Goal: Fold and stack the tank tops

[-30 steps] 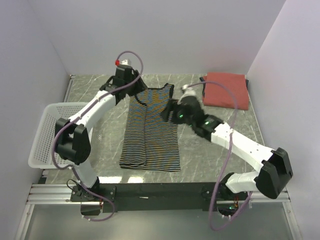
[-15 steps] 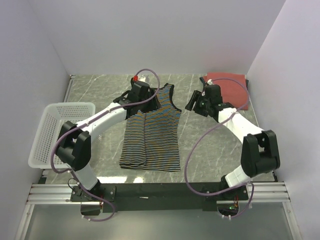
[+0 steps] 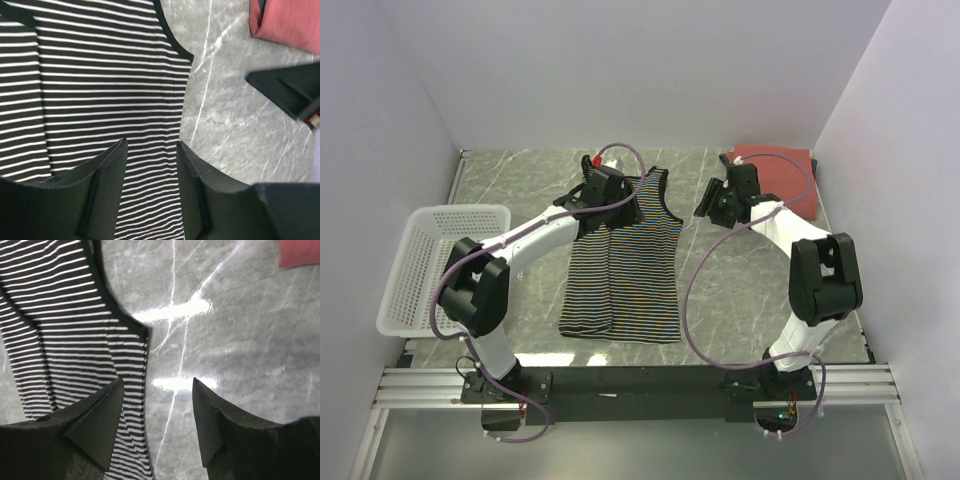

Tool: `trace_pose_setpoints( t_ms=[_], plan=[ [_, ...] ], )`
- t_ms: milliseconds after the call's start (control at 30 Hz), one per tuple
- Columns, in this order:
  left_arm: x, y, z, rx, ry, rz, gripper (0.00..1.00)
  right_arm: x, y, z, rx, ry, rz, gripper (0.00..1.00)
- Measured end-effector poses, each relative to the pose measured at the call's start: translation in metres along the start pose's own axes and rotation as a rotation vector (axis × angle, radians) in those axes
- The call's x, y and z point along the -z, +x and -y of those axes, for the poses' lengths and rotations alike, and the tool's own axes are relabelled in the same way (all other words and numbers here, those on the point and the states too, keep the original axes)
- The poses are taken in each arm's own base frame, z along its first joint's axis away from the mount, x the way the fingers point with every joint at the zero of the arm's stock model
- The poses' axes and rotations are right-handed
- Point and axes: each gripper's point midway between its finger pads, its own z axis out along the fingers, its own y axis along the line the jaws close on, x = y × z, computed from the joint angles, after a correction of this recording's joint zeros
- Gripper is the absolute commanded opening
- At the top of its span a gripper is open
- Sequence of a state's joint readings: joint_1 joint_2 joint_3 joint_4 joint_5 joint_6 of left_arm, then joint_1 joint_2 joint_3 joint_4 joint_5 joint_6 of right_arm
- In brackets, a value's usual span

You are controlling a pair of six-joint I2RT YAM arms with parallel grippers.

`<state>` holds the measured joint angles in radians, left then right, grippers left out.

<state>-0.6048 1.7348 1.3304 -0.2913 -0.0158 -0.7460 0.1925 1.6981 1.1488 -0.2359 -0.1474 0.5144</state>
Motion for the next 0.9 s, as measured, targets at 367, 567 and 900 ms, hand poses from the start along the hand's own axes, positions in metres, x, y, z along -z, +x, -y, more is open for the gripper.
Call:
trace_pose_setpoints(
  t_ms=[367,567,900],
  plan=[
    [0.003,0.111,0.002,-0.068,0.007,-0.170,0.45,-0.050,0.017,0.004,-0.007,0.011,-0.106,0.59],
    [0.021,0.171,0.012,-0.102,0.038,-0.245,0.45,-0.072,0.028,-0.005,0.014,0.004,-0.146,0.58],
    [0.049,0.240,0.059,-0.178,0.128,-0.292,0.45,-0.086,0.038,-0.021,0.029,-0.015,-0.160,0.25]
  ],
)
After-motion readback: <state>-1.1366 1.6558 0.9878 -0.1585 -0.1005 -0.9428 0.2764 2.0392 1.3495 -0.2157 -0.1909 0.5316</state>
